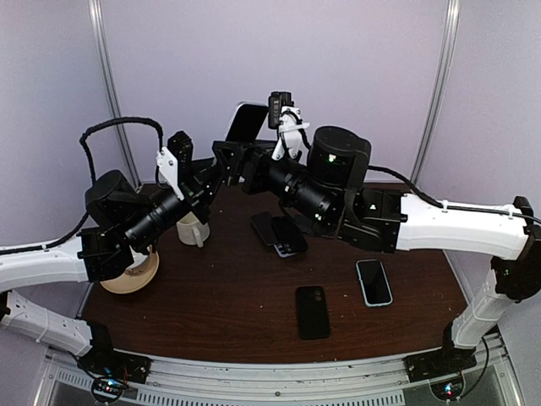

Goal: Put the phone into the phone case
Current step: Pass from the left arm to the right

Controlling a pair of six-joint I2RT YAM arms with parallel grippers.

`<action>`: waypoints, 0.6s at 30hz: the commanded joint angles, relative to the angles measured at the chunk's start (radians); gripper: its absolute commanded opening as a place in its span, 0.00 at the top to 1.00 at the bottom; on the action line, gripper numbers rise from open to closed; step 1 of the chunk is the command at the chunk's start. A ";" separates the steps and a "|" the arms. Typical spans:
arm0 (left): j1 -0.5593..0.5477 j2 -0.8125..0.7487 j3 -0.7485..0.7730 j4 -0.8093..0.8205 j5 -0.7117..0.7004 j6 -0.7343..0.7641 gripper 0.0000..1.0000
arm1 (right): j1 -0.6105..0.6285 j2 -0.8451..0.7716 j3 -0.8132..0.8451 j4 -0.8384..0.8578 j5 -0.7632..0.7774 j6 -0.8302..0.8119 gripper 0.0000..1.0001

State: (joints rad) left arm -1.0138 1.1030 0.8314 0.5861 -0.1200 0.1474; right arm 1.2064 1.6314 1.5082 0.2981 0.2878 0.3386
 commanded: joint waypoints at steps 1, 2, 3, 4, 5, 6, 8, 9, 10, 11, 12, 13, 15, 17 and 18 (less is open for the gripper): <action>-0.009 -0.036 -0.009 0.108 -0.029 0.012 1.00 | -0.010 -0.002 0.047 0.016 0.017 -0.011 0.21; -0.010 -0.036 -0.012 0.108 -0.028 0.010 1.00 | -0.011 0.000 0.046 0.019 0.016 -0.014 0.25; -0.010 -0.036 -0.014 0.109 -0.025 0.007 1.00 | -0.011 0.000 0.043 0.020 0.015 -0.014 0.28; -0.010 -0.036 -0.017 0.109 -0.023 0.003 1.00 | -0.011 -0.002 0.038 0.022 0.013 -0.012 0.31; -0.009 -0.036 -0.022 0.109 -0.023 -0.002 1.00 | -0.011 -0.003 0.032 0.026 0.011 -0.011 0.33; -0.010 -0.036 -0.024 0.110 -0.022 -0.008 1.00 | -0.011 -0.006 0.025 0.030 0.011 -0.008 0.33; -0.010 -0.035 -0.036 0.121 -0.019 -0.022 1.00 | -0.011 -0.011 0.006 0.045 0.008 -0.007 0.42; -0.009 -0.034 -0.039 0.124 -0.016 -0.031 1.00 | -0.011 -0.016 -0.003 0.054 0.008 -0.006 0.46; -0.011 -0.032 -0.042 0.125 -0.010 -0.043 1.00 | -0.011 -0.019 -0.011 0.061 0.007 -0.006 0.46; -0.010 -0.027 -0.044 0.126 0.002 -0.052 1.00 | -0.010 -0.021 -0.016 0.061 0.004 -0.005 0.47; -0.010 -0.024 -0.048 0.128 0.011 -0.058 1.00 | -0.011 -0.024 -0.022 0.064 0.002 -0.003 0.49; -0.011 -0.021 -0.054 0.135 0.016 -0.066 1.00 | -0.011 -0.026 -0.030 0.072 -0.002 -0.001 0.52; -0.010 -0.014 -0.066 0.154 0.019 -0.076 1.00 | -0.010 -0.036 -0.055 0.102 -0.012 0.007 0.56; -0.011 -0.009 -0.066 0.155 0.025 -0.076 1.00 | -0.011 -0.045 -0.075 0.121 -0.010 0.010 0.65; -0.012 -0.008 -0.064 0.146 0.029 -0.070 0.89 | -0.010 -0.048 -0.084 0.127 -0.008 0.010 0.70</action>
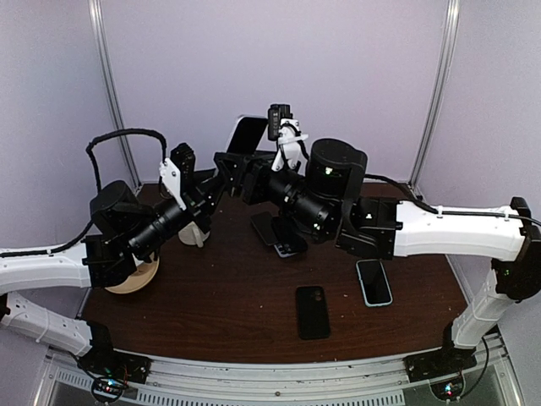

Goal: Put the phone into the phone case
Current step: Pass from the left arm to the right, then install the phone into the phone case.

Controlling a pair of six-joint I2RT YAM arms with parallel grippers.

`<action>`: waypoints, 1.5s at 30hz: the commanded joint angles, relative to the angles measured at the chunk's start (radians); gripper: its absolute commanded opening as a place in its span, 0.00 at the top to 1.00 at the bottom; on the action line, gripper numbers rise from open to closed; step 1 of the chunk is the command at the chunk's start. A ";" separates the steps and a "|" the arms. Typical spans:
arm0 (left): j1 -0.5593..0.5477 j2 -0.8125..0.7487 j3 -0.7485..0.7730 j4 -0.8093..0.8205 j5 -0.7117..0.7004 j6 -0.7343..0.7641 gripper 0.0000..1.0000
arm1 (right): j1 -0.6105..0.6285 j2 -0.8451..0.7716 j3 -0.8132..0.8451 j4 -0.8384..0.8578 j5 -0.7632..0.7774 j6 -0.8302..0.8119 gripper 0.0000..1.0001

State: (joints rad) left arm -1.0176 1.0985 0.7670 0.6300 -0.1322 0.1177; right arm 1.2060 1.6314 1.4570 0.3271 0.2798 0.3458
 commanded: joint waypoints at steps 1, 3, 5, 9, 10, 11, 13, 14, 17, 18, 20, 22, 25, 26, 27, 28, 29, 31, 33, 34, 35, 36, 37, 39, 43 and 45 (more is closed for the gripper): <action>-0.007 -0.005 0.003 0.091 0.043 -0.037 0.77 | -0.011 -0.053 -0.041 0.104 0.001 0.002 0.75; -0.008 -0.004 -0.003 0.070 0.047 -0.041 0.66 | -0.010 -0.064 -0.061 0.110 0.007 0.006 0.88; -0.007 0.000 -0.024 0.064 0.049 -0.071 0.54 | -0.011 -0.069 -0.072 0.102 0.010 0.009 0.96; -0.007 0.003 -0.086 0.059 0.065 -0.179 0.36 | -0.011 -0.082 -0.074 0.051 0.025 0.010 1.00; -0.006 -0.007 -0.100 0.040 0.081 -0.199 0.29 | -0.010 -0.089 -0.069 0.024 0.043 0.007 1.00; -0.007 -0.023 -0.113 0.015 0.084 -0.225 0.24 | -0.010 -0.096 -0.055 -0.044 0.071 0.002 1.00; -0.007 -0.060 -0.140 -0.050 0.061 -0.274 0.17 | -0.010 -0.113 -0.009 -0.188 0.153 -0.005 1.00; -0.006 -0.078 -0.149 -0.089 0.041 -0.293 0.15 | -0.009 -0.121 0.016 -0.264 0.192 -0.007 1.00; -0.006 -0.117 -0.161 -0.238 -0.016 -0.306 0.13 | -0.004 -0.140 0.097 -0.497 0.309 0.006 1.00; -0.006 -0.121 -0.166 -0.270 -0.020 -0.309 0.13 | -0.002 -0.139 0.134 -0.576 0.350 0.013 1.00; -0.007 -0.115 -0.168 -0.327 -0.004 -0.304 0.13 | 0.002 -0.125 0.217 -0.747 0.432 0.021 1.00; -0.007 -0.097 -0.150 -0.407 0.009 -0.315 0.13 | 0.003 -0.101 0.300 -0.913 0.507 0.041 1.00; -0.007 -0.055 -0.126 -0.502 -0.003 -0.353 0.13 | 0.004 -0.087 0.342 -1.054 0.593 0.093 1.00; -0.006 -0.045 -0.124 -0.516 -0.003 -0.366 0.13 | 0.004 -0.088 0.332 -1.079 0.611 0.114 1.00; -0.006 -0.039 -0.123 -0.529 -0.002 -0.379 0.13 | 0.004 -0.086 0.321 -1.106 0.625 0.133 1.00; -0.006 -0.034 -0.123 -0.541 0.004 -0.390 0.13 | 0.003 -0.083 0.318 -1.136 0.636 0.159 1.00; -0.006 -0.033 -0.125 -0.551 0.011 -0.400 0.13 | 0.003 -0.078 0.318 -1.169 0.645 0.184 1.00; -0.006 -0.029 -0.129 -0.570 0.034 -0.413 0.13 | 0.004 -0.072 0.303 -1.221 0.669 0.244 1.00; -0.006 -0.028 -0.129 -0.595 0.057 -0.434 0.13 | 0.003 -0.080 0.257 -1.223 0.665 0.296 1.00; -0.007 -0.025 -0.129 -0.605 0.072 -0.447 0.13 | 0.001 -0.085 0.232 -1.217 0.656 0.321 1.00; -0.006 -0.025 -0.130 -0.615 0.090 -0.458 0.13 | 0.002 -0.086 0.208 -1.210 0.645 0.344 1.00; -0.007 -0.026 -0.133 -0.621 0.107 -0.469 0.13 | 0.002 -0.087 0.185 -1.207 0.635 0.370 1.00; -0.006 -0.030 -0.137 -0.623 0.122 -0.484 0.13 | 0.002 -0.085 0.164 -1.200 0.617 0.394 1.00; -0.007 -0.051 -0.177 -0.569 0.179 -0.522 0.13 | 0.001 -0.079 0.099 -1.152 0.570 0.418 1.00; -0.007 -0.072 -0.264 -0.495 0.179 -0.618 0.15 | 0.002 -0.036 -0.017 -1.096 0.461 0.523 1.00; -0.008 -0.048 -0.259 -0.517 0.187 -0.644 0.18 | 0.001 -0.020 -0.063 -1.076 0.429 0.578 1.00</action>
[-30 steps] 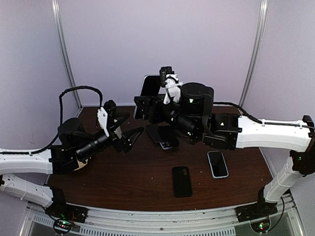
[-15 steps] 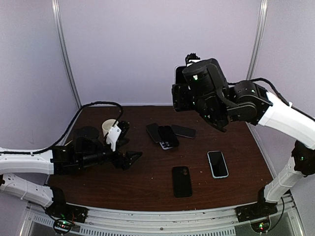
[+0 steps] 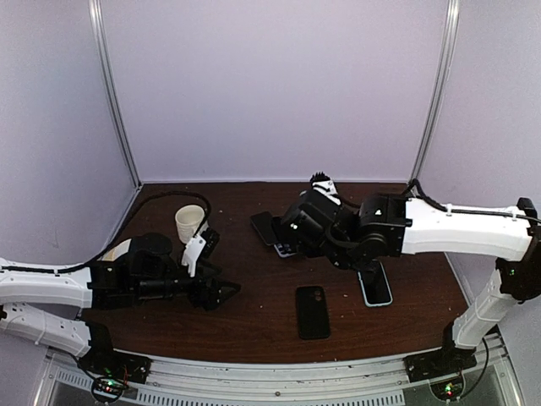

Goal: Put the phone into the phone case
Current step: Install the phone into the phone case.

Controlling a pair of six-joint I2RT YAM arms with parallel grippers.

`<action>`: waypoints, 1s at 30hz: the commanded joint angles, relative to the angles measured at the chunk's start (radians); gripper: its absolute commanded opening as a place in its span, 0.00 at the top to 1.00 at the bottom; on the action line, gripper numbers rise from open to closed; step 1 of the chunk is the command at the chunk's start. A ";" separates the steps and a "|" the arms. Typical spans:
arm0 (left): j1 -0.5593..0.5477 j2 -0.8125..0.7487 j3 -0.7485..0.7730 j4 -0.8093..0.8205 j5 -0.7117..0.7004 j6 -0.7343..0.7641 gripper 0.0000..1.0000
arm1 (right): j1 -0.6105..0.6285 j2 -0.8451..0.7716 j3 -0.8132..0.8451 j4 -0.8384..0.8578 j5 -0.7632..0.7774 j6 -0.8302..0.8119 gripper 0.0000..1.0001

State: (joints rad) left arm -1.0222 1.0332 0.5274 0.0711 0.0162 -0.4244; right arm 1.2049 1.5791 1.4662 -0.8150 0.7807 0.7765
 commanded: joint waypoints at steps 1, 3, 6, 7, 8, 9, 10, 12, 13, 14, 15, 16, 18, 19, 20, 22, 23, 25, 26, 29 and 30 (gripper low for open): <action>-0.006 0.029 -0.013 0.027 0.049 -0.113 0.20 | 0.001 0.034 -0.102 0.089 -0.084 0.158 1.00; -0.024 0.059 0.007 0.002 0.051 -0.120 0.21 | 0.001 0.037 -0.152 0.141 -0.117 0.168 1.00; -0.056 0.112 0.044 -0.030 0.033 -0.102 0.21 | -0.001 0.058 -0.194 0.163 -0.180 0.187 1.00; -0.062 0.132 0.051 -0.029 0.042 -0.102 0.21 | -0.001 0.068 -0.204 0.164 -0.196 0.194 1.00; -0.065 0.152 0.054 -0.027 0.053 -0.100 0.22 | -0.001 0.075 -0.219 0.162 -0.207 0.206 1.00; -0.066 0.167 0.055 -0.022 0.063 -0.096 0.22 | 0.000 0.082 -0.232 0.165 -0.216 0.219 1.00; -0.069 0.181 0.053 -0.012 0.078 -0.089 0.23 | -0.001 0.085 -0.247 0.178 -0.233 0.230 1.00; -0.074 0.204 0.048 -0.001 0.097 -0.078 0.23 | -0.001 0.090 -0.277 0.223 -0.268 0.258 1.00; -0.077 0.215 0.043 0.009 0.110 -0.070 0.23 | 0.000 0.095 -0.288 0.238 -0.286 0.271 1.00; -0.078 0.229 0.039 0.023 0.128 -0.058 0.22 | 0.002 0.102 -0.288 0.240 -0.303 0.285 1.00; -0.079 0.246 0.034 0.049 0.178 -0.040 0.22 | 0.006 0.112 -0.283 0.231 -0.318 0.293 1.00; -0.078 0.267 0.027 0.091 0.210 -0.024 0.22 | 0.014 0.122 -0.268 0.207 -0.329 0.308 1.00; -0.079 0.309 0.009 0.187 0.341 -0.023 0.23 | 0.044 0.142 -0.224 0.141 -0.334 0.332 1.00; -0.079 0.328 -0.009 0.247 0.369 -0.033 0.23 | 0.059 0.154 -0.199 0.106 -0.325 0.344 1.00; -0.081 0.344 -0.028 0.297 0.378 -0.042 0.24 | 0.069 0.164 -0.180 0.075 -0.318 0.360 1.00; -0.080 0.378 -0.058 0.365 0.368 -0.039 0.27 | 0.073 0.177 -0.168 0.070 -0.334 0.380 1.00; -0.081 0.395 -0.065 0.395 0.370 -0.025 0.29 | 0.073 0.178 -0.172 0.078 -0.345 0.393 1.00; -0.081 0.416 -0.077 0.450 0.378 0.006 0.30 | 0.073 0.176 -0.186 0.103 -0.360 0.408 1.00; -0.081 0.420 -0.091 0.484 0.377 0.029 0.31 | 0.073 0.177 -0.188 0.099 -0.361 0.415 1.00; -0.081 0.421 -0.150 0.634 0.315 0.069 0.31 | 0.073 0.178 -0.191 0.049 -0.351 0.424 1.00; -0.081 0.422 -0.162 0.667 0.310 0.092 0.31 | 0.072 0.176 -0.194 0.041 -0.349 0.416 1.00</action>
State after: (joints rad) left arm -1.1000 1.4513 0.4122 0.4747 0.3477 -0.4229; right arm 1.2831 1.7599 1.2598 -0.7200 0.4068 1.1610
